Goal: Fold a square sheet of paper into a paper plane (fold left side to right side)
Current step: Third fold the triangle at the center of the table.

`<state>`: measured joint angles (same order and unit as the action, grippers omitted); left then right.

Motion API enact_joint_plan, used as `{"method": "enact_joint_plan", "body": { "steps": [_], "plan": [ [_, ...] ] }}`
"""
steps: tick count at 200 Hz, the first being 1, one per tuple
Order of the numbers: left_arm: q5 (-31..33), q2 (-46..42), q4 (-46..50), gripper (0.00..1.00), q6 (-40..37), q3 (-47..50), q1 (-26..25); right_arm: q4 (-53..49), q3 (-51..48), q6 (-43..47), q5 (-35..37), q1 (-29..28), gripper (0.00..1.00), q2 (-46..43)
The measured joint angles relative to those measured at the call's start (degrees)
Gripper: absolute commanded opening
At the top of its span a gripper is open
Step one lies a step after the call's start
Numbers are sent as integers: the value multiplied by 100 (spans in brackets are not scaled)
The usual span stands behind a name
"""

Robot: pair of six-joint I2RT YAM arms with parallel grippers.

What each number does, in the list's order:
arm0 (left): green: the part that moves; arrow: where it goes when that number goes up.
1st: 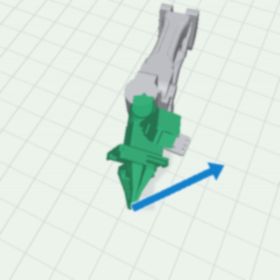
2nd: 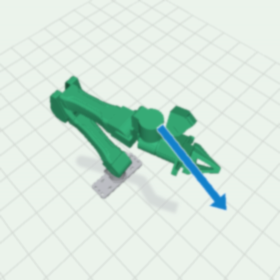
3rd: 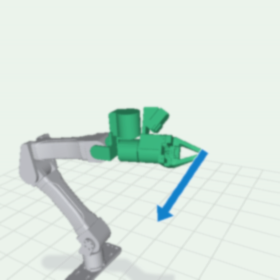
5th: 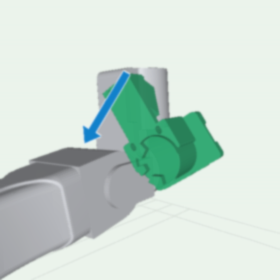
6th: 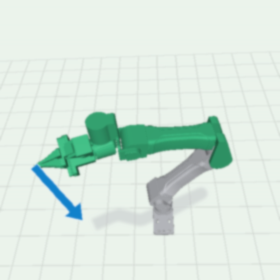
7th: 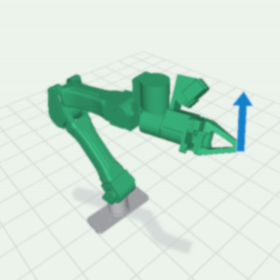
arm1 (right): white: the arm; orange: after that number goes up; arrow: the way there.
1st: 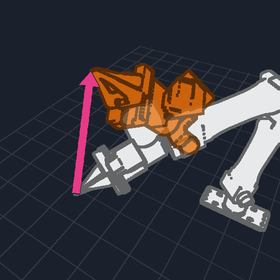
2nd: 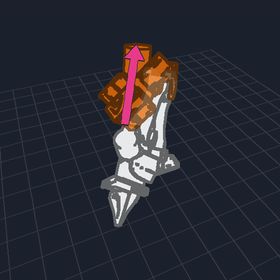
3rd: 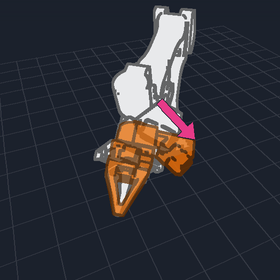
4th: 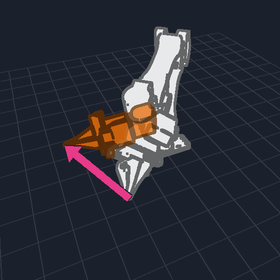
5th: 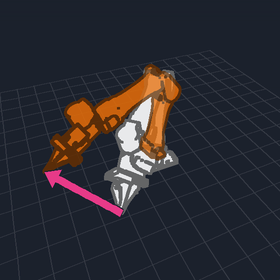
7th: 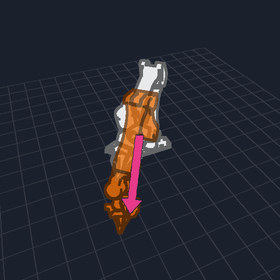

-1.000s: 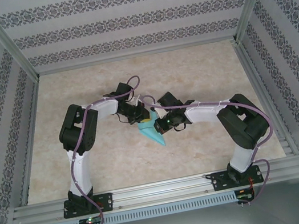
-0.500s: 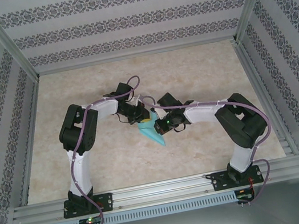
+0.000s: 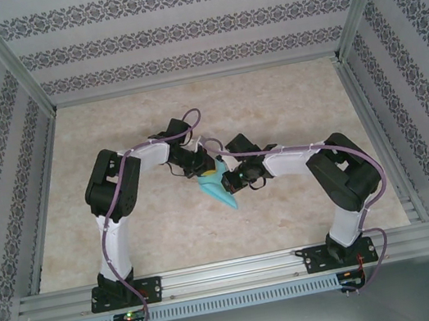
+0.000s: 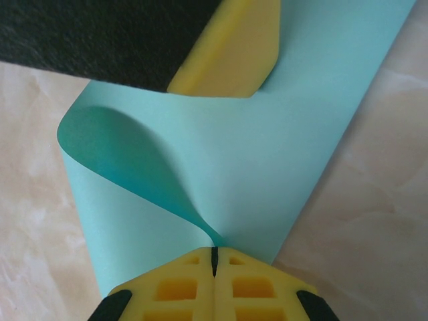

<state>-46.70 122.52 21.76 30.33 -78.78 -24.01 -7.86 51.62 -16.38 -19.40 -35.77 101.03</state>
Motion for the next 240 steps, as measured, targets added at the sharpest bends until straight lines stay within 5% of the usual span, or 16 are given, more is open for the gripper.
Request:
{"method": "enact_joint_plan", "body": {
  "steps": [65, 102, 168, 240],
  "plan": [
    [83, -2, 868, 30, -284, -846, 170, 2, 57, 4, -2, -48, 0, 59],
    [111, -105, 1091, 20, -435, -1193, 529, -2, 72, 2, -4, -50, 0, 66],
    [-146, -1705, 542, 7, -15, 852, 658, 0, 87, 2, 2, -125, 0, 74],
    [-299, -1799, -321, 7, 732, 1679, -20, -22, 107, 2, 2, -125, 0, 81]
  ]
}}
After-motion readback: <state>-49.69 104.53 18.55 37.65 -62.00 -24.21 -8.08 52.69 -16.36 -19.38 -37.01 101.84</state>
